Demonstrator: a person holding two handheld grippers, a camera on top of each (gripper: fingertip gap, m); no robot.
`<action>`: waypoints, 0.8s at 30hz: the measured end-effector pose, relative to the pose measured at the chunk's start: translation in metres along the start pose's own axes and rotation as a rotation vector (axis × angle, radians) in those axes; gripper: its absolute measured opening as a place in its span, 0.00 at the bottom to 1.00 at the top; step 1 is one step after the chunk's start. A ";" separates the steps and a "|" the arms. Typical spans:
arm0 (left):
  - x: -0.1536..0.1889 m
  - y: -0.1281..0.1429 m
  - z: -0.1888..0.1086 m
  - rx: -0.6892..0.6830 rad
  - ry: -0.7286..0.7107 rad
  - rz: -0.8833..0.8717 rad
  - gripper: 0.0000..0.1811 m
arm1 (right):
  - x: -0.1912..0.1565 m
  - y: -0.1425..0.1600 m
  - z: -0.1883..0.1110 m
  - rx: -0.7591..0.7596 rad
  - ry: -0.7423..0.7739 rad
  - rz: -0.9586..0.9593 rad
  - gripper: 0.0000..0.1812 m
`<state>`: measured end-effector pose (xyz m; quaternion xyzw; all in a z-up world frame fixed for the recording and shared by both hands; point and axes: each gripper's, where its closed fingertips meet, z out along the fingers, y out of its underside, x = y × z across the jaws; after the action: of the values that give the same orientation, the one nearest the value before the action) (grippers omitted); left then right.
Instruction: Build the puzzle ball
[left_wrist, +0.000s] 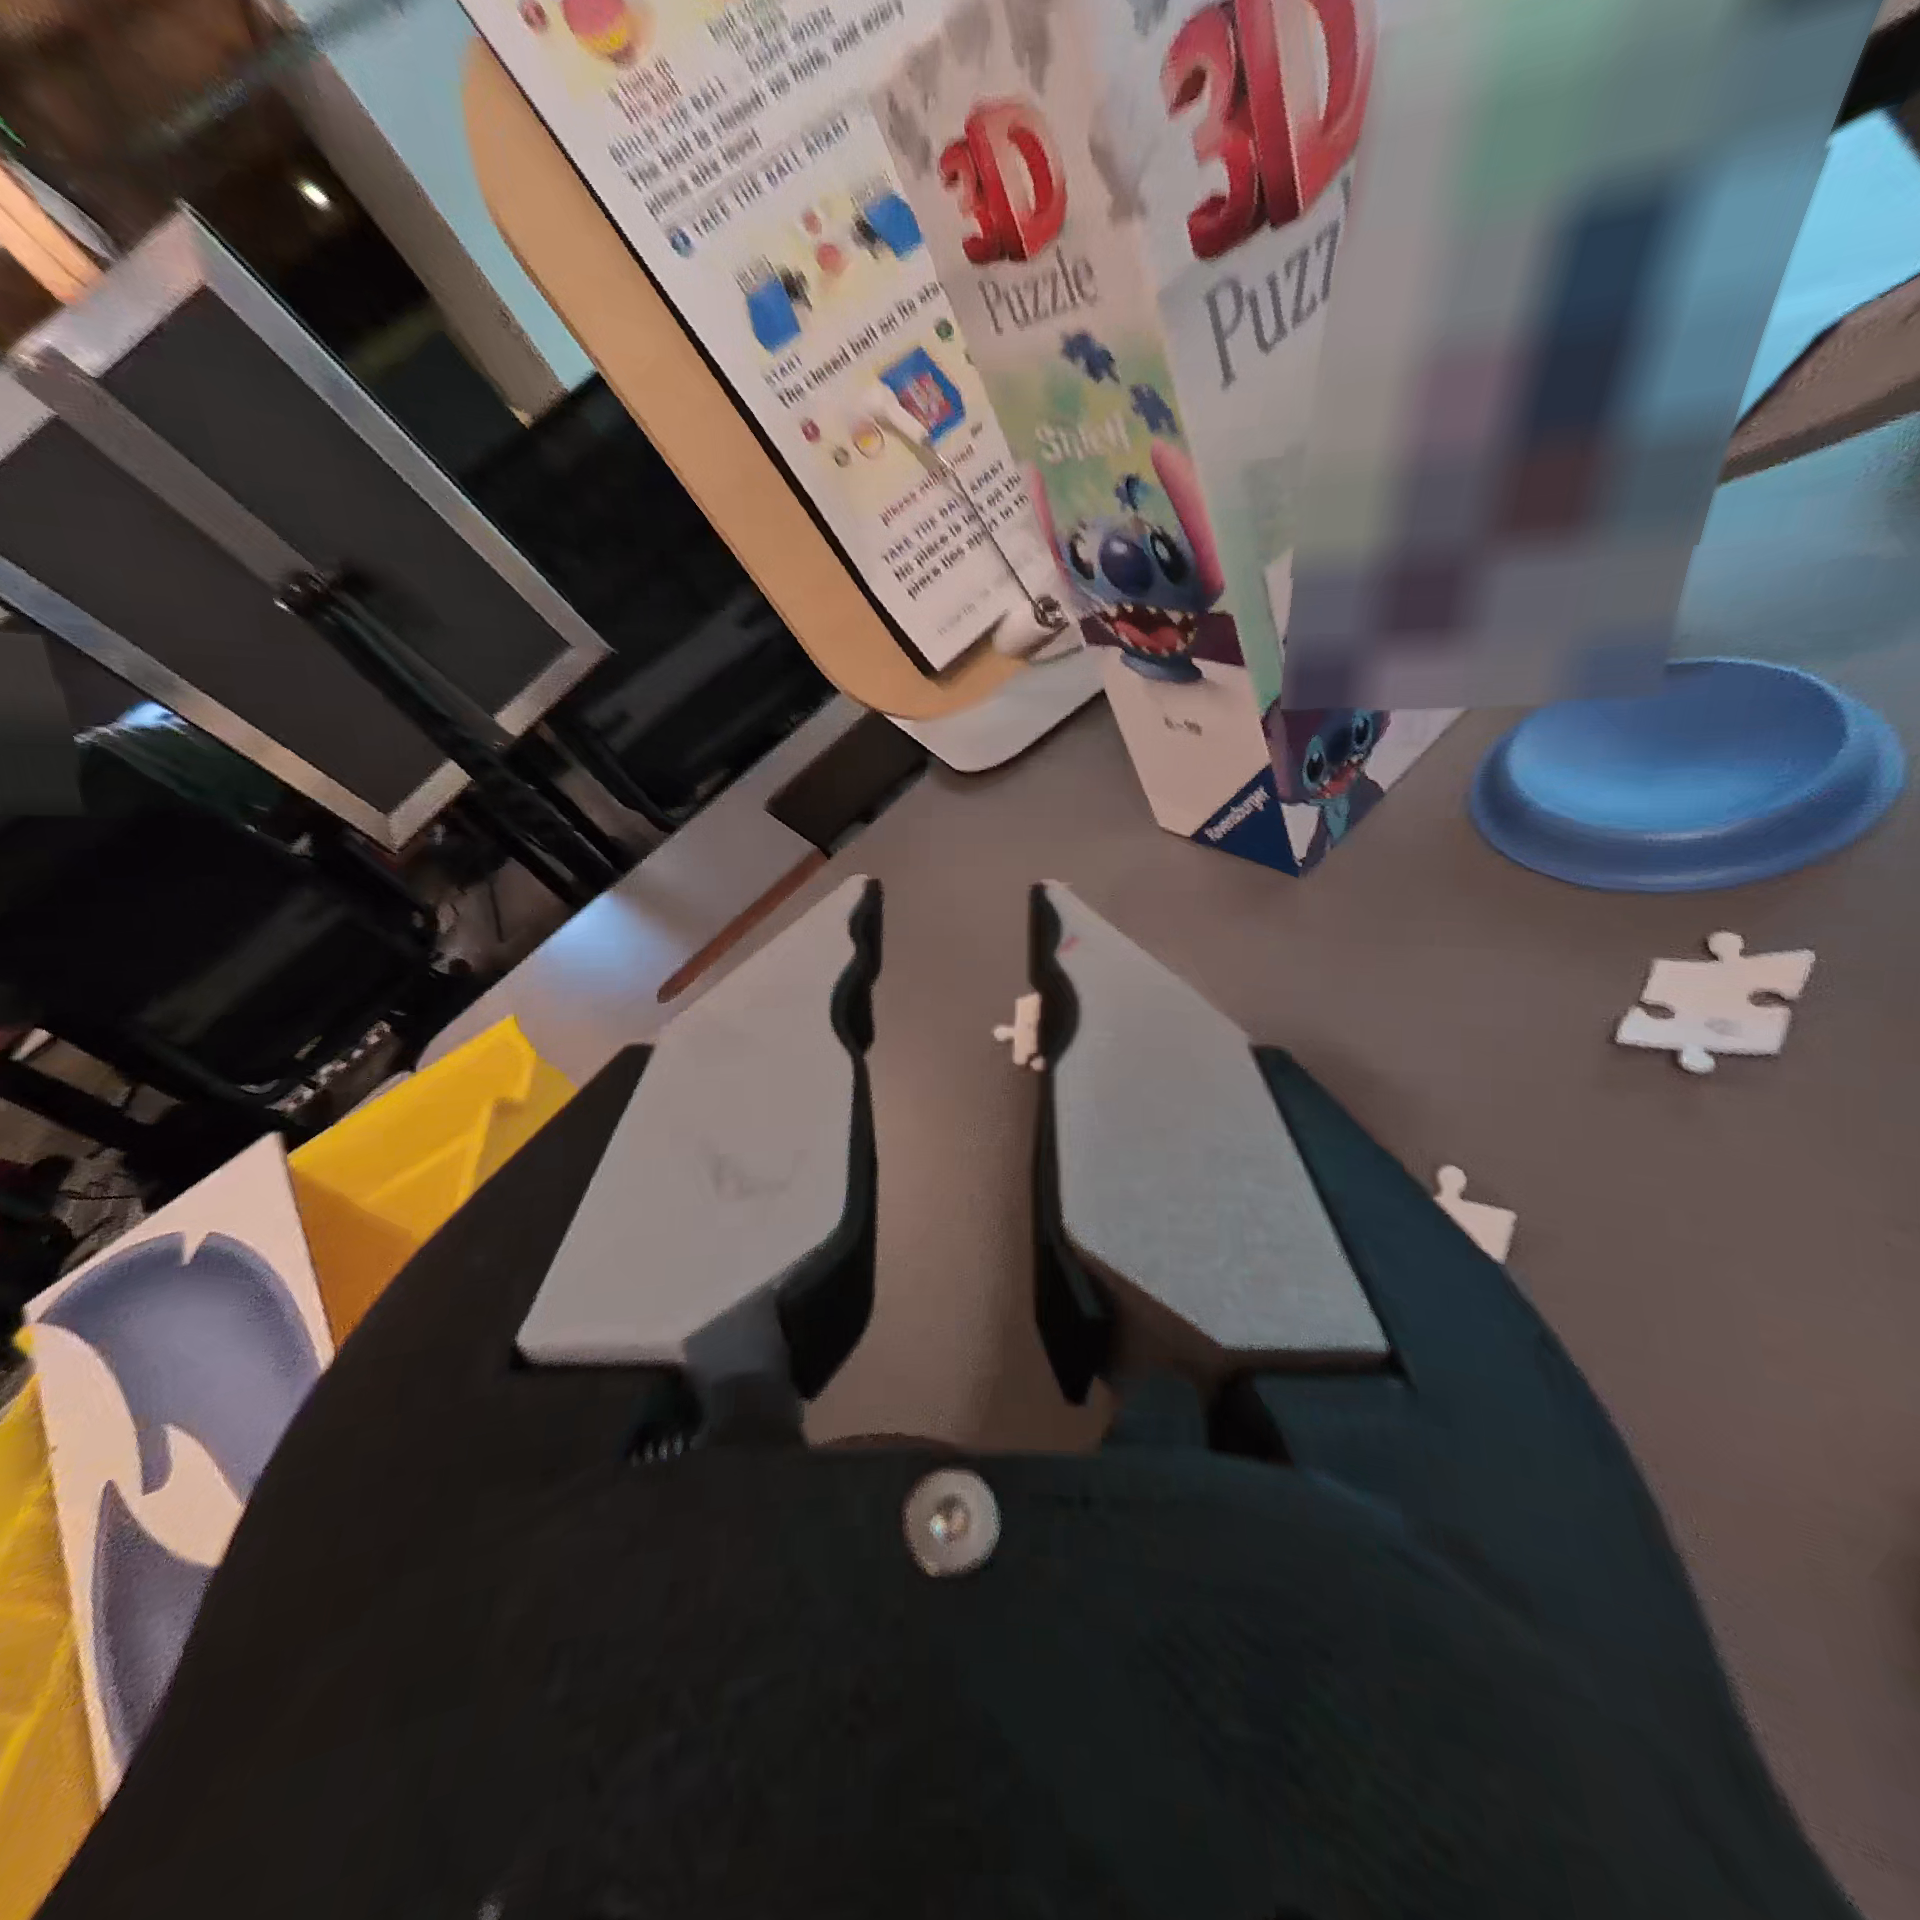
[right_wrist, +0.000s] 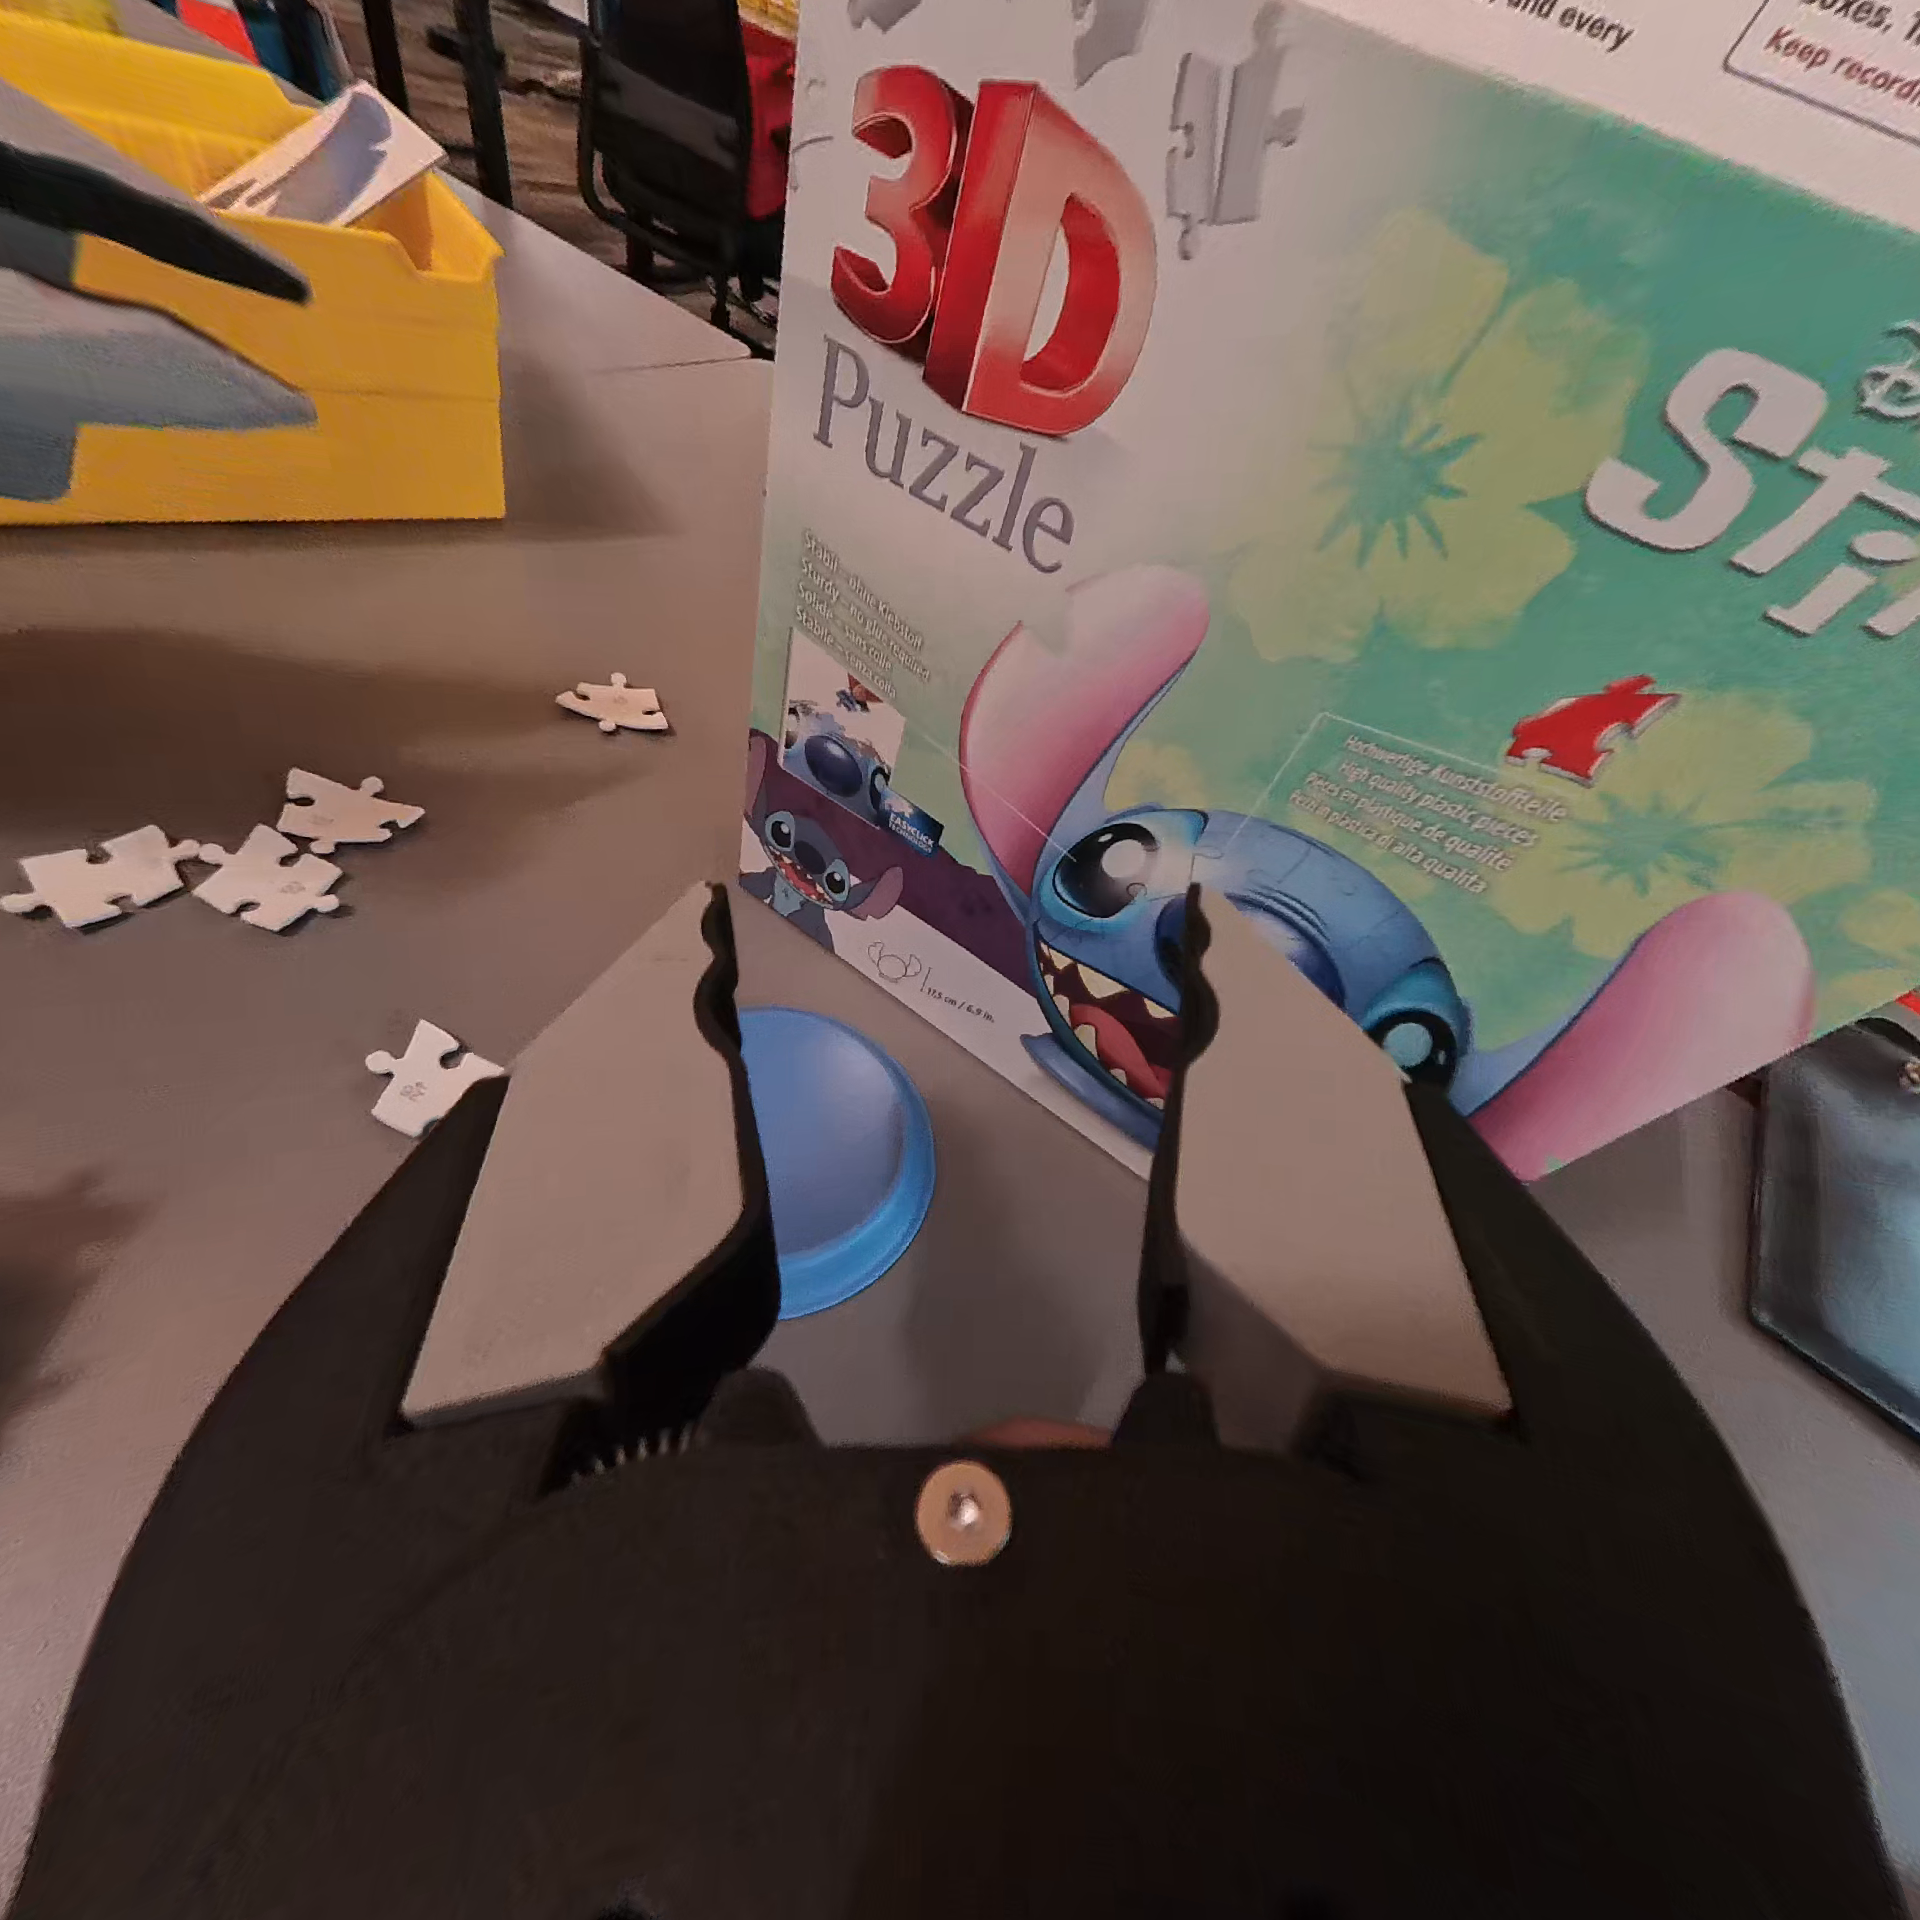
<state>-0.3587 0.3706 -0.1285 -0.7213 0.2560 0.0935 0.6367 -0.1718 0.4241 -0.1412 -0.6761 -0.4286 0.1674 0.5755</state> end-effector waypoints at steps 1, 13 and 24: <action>0.001 -0.002 -0.002 0.006 -0.003 -0.001 0.09 | 0.000 0.000 0.000 -0.002 -0.006 0.011 0.45; -0.010 -0.015 -0.019 0.049 0.086 -0.175 0.05 | 0.005 -0.003 0.000 0.064 -0.033 0.108 0.41; 0.003 -0.007 -0.027 -0.023 0.136 -0.206 0.11 | -0.006 0.013 0.007 0.002 -0.075 0.068 0.34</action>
<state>-0.3576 0.3444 -0.1190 -0.7559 0.2220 -0.0188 0.6156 -0.1753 0.4248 -0.1572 -0.6830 -0.4264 0.2126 0.5537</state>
